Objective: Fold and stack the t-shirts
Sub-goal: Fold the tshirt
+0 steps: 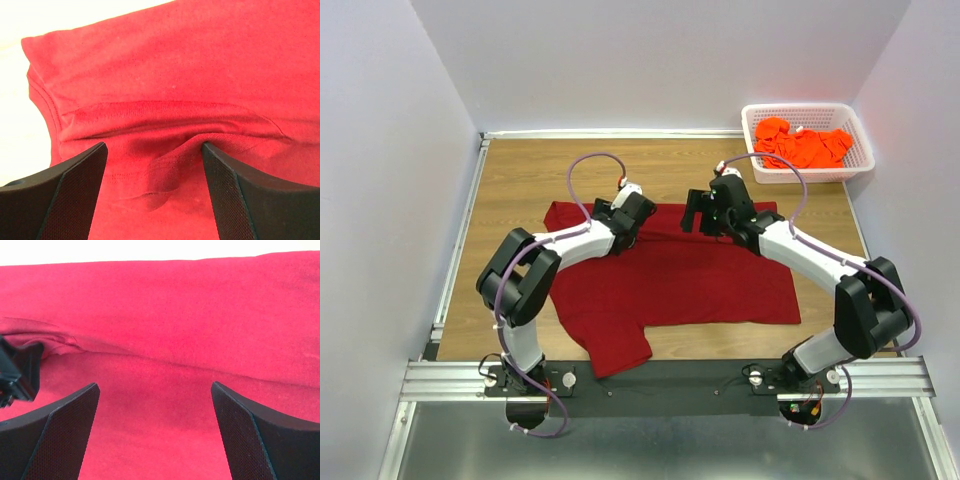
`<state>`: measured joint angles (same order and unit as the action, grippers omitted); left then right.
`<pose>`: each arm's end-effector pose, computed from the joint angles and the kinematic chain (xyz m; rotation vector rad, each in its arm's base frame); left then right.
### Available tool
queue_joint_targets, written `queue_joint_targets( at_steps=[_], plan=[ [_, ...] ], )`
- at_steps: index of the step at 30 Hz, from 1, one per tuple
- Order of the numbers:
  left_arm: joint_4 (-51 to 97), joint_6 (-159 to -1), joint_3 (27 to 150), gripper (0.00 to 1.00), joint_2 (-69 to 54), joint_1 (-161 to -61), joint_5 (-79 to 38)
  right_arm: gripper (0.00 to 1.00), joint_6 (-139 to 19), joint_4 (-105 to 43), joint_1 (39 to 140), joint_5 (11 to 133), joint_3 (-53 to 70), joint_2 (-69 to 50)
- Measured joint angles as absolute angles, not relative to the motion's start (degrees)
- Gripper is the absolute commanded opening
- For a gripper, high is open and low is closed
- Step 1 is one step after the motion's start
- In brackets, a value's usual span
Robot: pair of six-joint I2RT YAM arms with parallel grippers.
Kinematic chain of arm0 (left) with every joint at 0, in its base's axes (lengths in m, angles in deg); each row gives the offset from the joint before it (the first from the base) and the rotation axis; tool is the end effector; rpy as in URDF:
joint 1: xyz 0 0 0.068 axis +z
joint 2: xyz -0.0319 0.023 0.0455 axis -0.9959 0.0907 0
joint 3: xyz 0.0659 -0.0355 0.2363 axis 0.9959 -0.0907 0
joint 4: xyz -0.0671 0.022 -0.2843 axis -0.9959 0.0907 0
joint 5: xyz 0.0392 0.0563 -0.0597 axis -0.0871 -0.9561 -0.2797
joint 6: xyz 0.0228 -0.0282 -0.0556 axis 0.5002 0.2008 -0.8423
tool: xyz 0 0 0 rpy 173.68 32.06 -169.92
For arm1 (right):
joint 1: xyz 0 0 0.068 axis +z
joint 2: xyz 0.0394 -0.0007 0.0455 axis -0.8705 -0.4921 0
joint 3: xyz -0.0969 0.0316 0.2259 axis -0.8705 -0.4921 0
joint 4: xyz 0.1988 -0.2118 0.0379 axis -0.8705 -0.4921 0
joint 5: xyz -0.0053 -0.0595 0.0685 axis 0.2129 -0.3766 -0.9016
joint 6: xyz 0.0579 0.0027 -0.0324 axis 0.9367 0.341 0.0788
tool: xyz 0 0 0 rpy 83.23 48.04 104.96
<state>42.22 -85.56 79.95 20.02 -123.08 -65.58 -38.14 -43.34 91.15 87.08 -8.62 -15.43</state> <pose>0.3273 -0.2183 0.1206 0.1986 2.3142 0.3569 0.3260 0.1851 0.1868 0.0333 2.3219 0.3826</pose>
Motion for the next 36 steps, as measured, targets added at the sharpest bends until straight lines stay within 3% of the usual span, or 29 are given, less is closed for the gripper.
queue_joint_targets(
  at_steps=[16,22,26,31,34,36],
  plan=[
    [43.1,-82.9,86.2,0.84,24.7,-119.4,-67.7,0.98,-43.6,-43.6,91.2,81.2,-9.1,-14.6],
    [41.8,-81.6,86.7,0.84,25.3,-118.0,-67.7,0.92,-46.1,-43.6,91.3,76.9,-9.0,-15.3],
    [41.6,-82.1,87.2,0.84,25.8,-116.5,-67.0,0.82,-47.8,-43.7,92.9,74.7,-7.8,-17.4],
    [43.0,-85.9,87.1,0.84,23.5,-113.6,-63.7,0.64,-50.2,-43.4,97.5,72.3,-4.0,-21.7],
    [43.7,-89.5,84.3,0.84,17.1,-109.7,-60.2,0.52,-51.6,-43.1,100.4,71.6,-0.6,-26.0],
    [44.3,-90.9,82.5,0.84,12.7,-107.5,-58.5,0.50,-52.3,-43.1,101.9,71.5,1.3,-28.7]
  ],
)
